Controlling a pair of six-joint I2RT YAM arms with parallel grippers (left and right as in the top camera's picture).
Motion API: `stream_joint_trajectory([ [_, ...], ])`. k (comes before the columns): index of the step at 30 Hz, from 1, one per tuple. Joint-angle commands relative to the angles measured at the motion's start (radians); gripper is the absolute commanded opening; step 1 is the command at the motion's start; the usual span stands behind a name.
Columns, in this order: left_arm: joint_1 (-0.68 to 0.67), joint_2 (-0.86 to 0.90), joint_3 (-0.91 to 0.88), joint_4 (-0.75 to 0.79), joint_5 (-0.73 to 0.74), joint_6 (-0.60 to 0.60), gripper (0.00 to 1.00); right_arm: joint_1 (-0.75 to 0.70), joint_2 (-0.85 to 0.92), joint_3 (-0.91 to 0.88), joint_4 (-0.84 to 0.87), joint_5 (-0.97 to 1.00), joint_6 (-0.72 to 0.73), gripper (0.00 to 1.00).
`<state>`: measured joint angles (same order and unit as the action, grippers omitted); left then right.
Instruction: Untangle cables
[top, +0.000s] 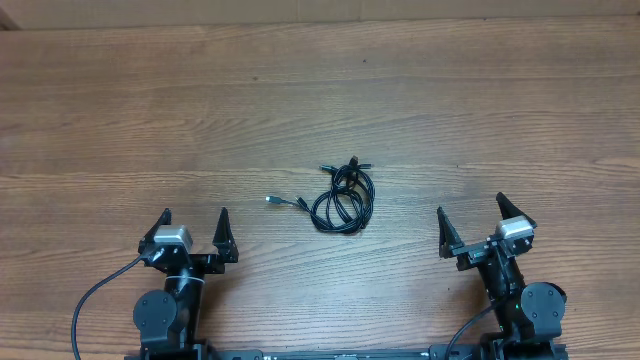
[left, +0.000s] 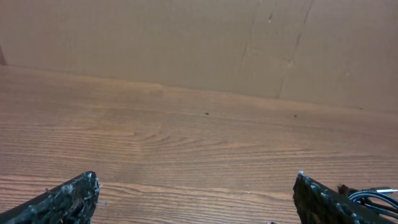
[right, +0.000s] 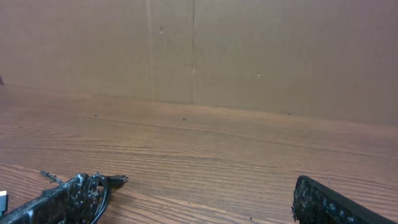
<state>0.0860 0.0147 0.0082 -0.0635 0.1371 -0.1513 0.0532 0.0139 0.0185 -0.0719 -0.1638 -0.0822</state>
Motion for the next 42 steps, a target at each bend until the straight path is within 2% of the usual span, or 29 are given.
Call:
stream_joint_trajectory([
  [1, 0.005, -0.010, -0.003, 0.005, -0.006, -0.007, 0.99, -0.003, -0.011, -0.010, 0.002, 0.014, 0.003, 1.00],
  [19, 0.005, -0.010, 0.018, 0.010, 0.048, -0.005, 1.00, -0.003, -0.011, -0.010, 0.002, 0.014, 0.003, 1.00],
  [29, 0.005, -0.010, 0.145, -0.200, 0.047, 0.063, 1.00, -0.003, -0.011, -0.010, 0.002, 0.014, 0.003, 1.00],
  [42, 0.005, 0.033, 0.210, -0.243, 0.127, 0.078, 0.99, -0.003, -0.011, -0.010, 0.002, 0.014, 0.003, 1.00],
])
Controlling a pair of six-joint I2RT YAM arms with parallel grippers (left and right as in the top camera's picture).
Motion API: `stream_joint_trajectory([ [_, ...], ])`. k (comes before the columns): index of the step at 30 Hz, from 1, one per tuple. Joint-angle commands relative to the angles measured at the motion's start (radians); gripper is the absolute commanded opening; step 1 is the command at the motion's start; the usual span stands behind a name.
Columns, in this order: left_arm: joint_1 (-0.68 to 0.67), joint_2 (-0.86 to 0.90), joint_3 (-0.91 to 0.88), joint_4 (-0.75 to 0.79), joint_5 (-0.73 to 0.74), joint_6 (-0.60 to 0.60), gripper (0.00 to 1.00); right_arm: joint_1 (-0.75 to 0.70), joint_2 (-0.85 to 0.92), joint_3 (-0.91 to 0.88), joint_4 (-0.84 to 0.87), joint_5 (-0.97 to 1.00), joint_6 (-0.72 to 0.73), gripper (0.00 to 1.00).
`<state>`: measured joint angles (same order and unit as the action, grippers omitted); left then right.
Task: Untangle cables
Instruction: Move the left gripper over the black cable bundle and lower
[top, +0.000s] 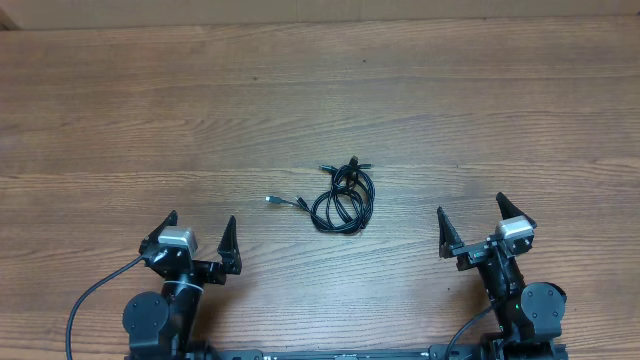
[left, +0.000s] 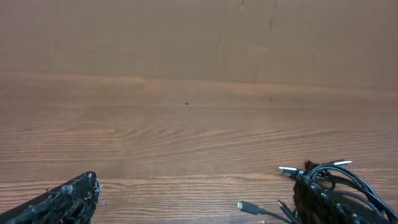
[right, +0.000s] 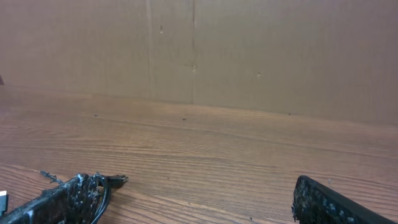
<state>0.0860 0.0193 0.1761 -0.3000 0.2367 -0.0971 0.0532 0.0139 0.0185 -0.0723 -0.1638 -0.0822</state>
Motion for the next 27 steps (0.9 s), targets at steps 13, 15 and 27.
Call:
stream_joint_trajectory([
  [13, 0.005, 0.354, 0.265, -0.087, 0.079, 0.130, 0.99, -0.003, -0.011, -0.010, 0.003, 0.014, 0.003, 1.00],
  [15, 0.005, 0.420, 0.323, -0.126, 0.079, 0.153, 0.99, -0.003, -0.011, -0.010, 0.003, 0.014, 0.003, 1.00],
  [27, -0.041, 0.780, 0.652, -0.351, 0.129, 0.256, 1.00, -0.003, -0.011, -0.010, 0.003, 0.014, 0.003, 1.00],
])
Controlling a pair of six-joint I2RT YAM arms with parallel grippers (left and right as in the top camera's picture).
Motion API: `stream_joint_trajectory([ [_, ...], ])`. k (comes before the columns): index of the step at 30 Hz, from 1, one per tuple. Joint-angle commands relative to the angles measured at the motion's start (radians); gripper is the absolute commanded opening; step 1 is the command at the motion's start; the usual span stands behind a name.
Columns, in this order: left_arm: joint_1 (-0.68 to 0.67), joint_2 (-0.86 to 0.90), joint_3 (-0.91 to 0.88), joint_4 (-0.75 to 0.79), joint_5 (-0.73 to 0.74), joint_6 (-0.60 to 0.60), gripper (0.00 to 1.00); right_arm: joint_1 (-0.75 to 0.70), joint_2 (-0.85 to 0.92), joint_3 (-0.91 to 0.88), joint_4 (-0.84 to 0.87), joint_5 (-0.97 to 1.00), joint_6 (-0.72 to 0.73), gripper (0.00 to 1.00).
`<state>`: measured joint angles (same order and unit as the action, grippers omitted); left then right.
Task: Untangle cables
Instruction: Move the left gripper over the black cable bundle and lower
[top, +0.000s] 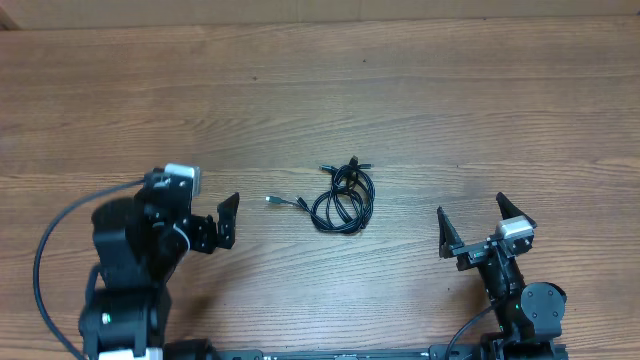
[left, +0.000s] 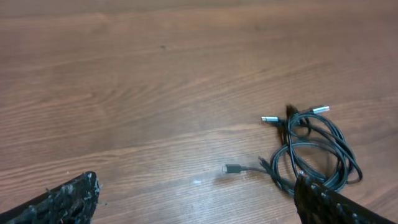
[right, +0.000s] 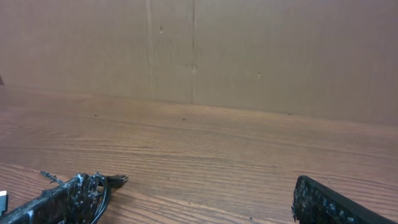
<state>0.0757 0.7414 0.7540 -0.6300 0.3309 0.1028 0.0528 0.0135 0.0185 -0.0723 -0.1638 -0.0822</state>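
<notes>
A tangle of thin black cables (top: 343, 198) lies coiled at the table's middle, with one loose plug end (top: 272, 201) trailing to its left. In the left wrist view the coil (left: 317, 146) sits at the right, partly behind the right finger, and the plug (left: 231, 168) lies ahead between the fingers. My left gripper (top: 215, 215) (left: 194, 186) is open, raised off the table, left of the cables and empty. My right gripper (top: 470, 210) (right: 196, 186) is open near the front edge, right of the coil; a cable plug (right: 115, 180) peeks past its left finger.
The wooden table (top: 400, 80) stretches wide around the coil. A brown cardboard wall (right: 199, 50) stands along its far edge. The left arm's own black lead (top: 55, 260) loops beside its base.
My left arm has risen and moved forward and right toward the cables, with its camera now looking down on the coil and plug. The right arm has not moved.
Both grippers first rested open at the front edge, the coil barely in the left wrist view. Then the left gripper had turned toward the coil. Now it is lifted and nearer the loose plug, with the cables untouched.
</notes>
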Motion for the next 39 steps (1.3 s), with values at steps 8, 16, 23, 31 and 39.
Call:
stream_joint_trajectory([
  [8, -0.239, 0.301, 0.246, -0.142, -0.040, 0.096, 1.00, -0.003, -0.011, -0.010, 0.003, 0.014, 0.003, 1.00],
  [16, -0.436, 0.571, 0.380, -0.204, -0.079, 0.092, 1.00, -0.003, -0.011, -0.010, 0.002, 0.014, 0.003, 1.00],
  [23, -0.522, 0.806, 0.524, -0.268, -0.136, 0.019, 1.00, -0.003, -0.011, -0.010, 0.003, 0.014, 0.003, 1.00],
  [31, -0.530, 0.898, 0.554, -0.239, -0.138, 0.002, 1.00, -0.003, -0.011, -0.010, 0.003, 0.014, 0.003, 1.00],
  [39, -0.530, 0.914, 0.553, -0.222, -0.127, 0.001, 0.99, -0.003, -0.011, -0.010, 0.003, 0.014, 0.003, 1.00],
])
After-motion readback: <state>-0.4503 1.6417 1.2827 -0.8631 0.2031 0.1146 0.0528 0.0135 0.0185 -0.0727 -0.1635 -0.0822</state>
